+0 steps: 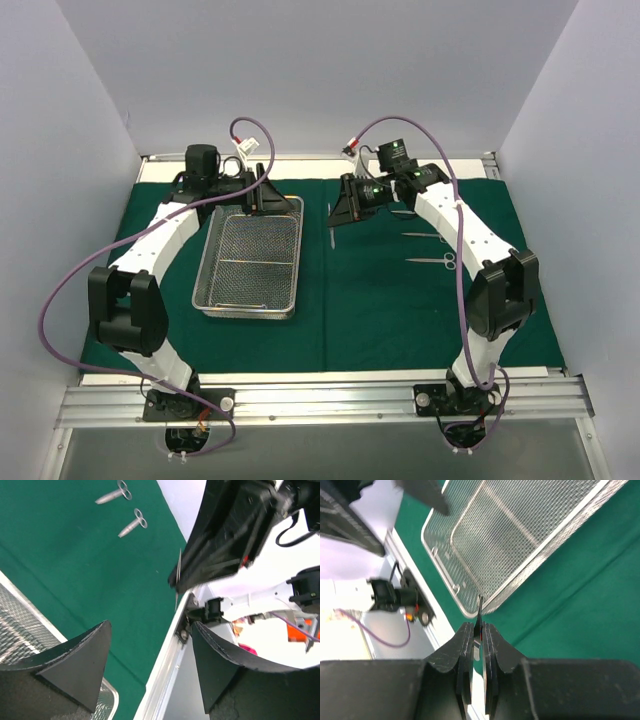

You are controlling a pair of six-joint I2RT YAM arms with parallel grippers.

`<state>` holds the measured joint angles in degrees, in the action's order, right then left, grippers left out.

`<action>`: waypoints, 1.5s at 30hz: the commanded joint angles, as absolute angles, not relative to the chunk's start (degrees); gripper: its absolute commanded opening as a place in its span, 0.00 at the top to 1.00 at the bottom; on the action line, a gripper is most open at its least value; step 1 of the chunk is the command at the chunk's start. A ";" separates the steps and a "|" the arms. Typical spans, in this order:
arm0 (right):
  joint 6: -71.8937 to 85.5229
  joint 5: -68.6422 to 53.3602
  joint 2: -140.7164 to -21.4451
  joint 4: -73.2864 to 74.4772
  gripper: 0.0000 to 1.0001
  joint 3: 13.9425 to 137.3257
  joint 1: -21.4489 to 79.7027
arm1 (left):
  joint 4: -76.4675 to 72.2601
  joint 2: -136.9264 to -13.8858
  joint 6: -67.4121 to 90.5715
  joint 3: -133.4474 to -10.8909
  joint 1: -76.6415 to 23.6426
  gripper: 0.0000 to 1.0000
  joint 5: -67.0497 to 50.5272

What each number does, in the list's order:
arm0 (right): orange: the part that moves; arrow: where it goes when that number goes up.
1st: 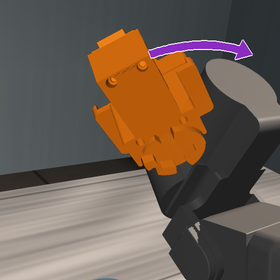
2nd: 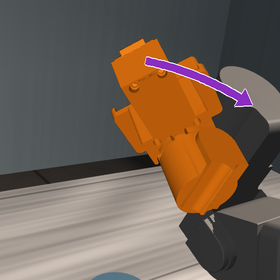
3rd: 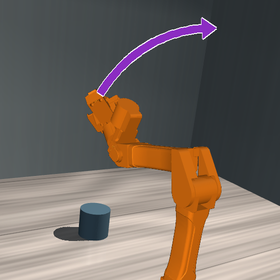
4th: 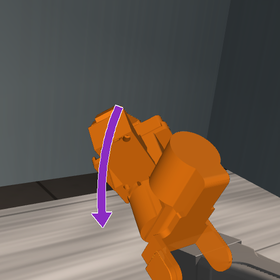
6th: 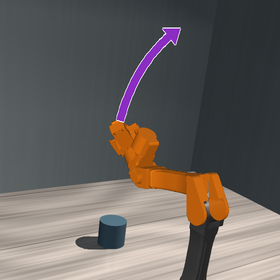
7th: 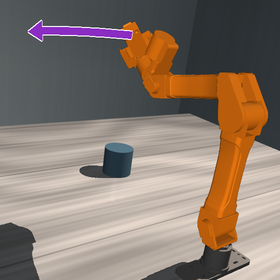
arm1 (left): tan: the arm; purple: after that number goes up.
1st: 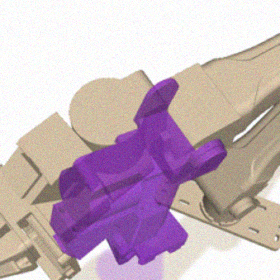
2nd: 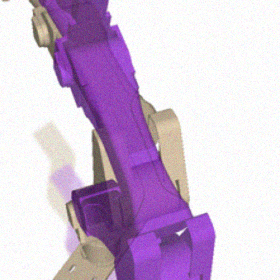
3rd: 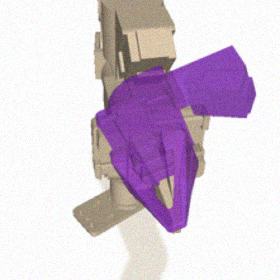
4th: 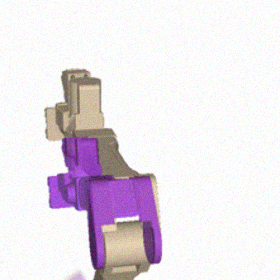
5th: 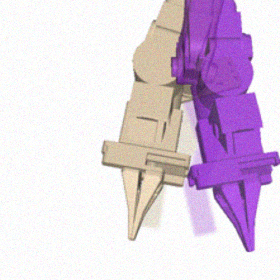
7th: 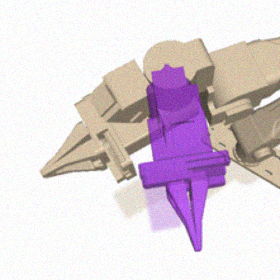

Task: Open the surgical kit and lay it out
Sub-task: Place the medical item in the surgical kit.

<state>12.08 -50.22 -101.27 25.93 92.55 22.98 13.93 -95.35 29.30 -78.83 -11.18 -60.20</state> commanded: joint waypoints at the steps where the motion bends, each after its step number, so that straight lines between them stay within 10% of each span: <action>1: 7.21 -49.66 -97.91 32.59 1.00 92.81 26.89 | 12.75 -97.11 29.09 -81.74 -13.61 0.26 -64.33; 41: 8.26 -47.11 -97.91 33.22 1.00 93.69 28.65 | 2.11 -103.62 38.14 -83.58 -21.97 0.60 -63.90; 45: 8.61 -47.11 -97.82 33.14 1.00 93.95 28.74 | 1.41 -104.50 38.50 -84.37 -22.06 0.76 -64.77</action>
